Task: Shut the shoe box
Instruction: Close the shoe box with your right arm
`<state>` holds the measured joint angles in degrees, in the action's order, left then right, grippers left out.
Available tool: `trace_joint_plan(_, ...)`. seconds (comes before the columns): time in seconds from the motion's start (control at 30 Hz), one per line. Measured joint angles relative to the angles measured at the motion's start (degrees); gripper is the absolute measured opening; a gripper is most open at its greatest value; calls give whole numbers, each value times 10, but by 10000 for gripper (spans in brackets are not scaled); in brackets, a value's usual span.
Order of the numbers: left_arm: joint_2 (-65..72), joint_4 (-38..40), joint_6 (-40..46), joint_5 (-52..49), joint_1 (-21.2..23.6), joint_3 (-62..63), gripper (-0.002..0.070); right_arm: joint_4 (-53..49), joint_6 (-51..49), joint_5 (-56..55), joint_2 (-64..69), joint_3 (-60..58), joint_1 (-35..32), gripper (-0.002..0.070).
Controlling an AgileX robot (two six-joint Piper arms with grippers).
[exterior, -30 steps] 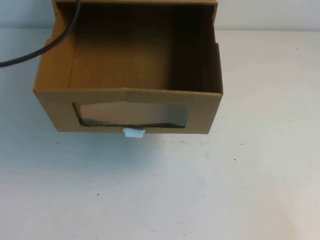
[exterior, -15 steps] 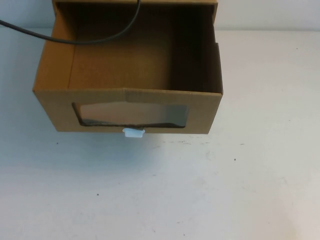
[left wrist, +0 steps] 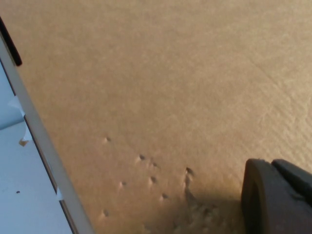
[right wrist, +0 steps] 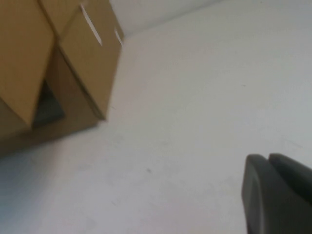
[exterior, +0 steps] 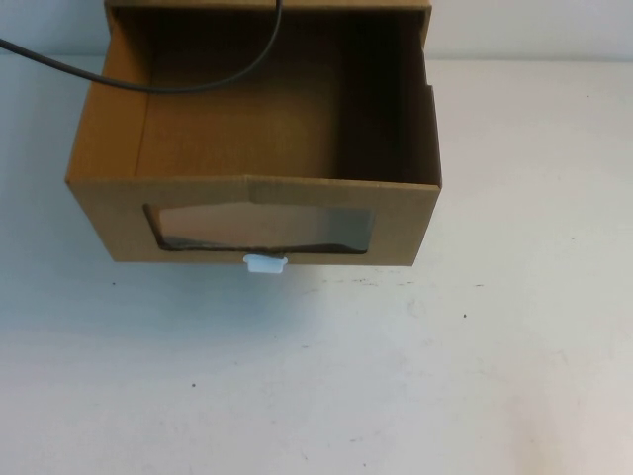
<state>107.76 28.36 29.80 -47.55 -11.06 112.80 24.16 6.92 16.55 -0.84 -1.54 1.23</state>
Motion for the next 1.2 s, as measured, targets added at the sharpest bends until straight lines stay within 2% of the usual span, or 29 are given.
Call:
trace_joint_plan(0.2,0,0,0,0,0,0,-5,174,0,-95,0,0,0,-11)
trace_joint_plan(0.4,1,0,0,0,0,1,-5,262,0,-132,0,0,0,-11)
trace_joint_plan(0.57,1,1,0,0,0,1,-5,255,0,26,39,72,0,-11)
trace_joint_plan(0.73,1,1,0,0,0,1,-5,151,3,235,209,222,0,-11)
trace_joint_plan(0.83,1,1,0,0,0,1,-5,104,13,325,308,306,0,-11)
trace_joint_plan(1.07,1,1,0,-1,0,1,-5,103,93,374,486,448,5,-11)
trace_joint_plan(1.2,1,1,0,-1,0,1,-5,101,100,373,549,517,60,-11)
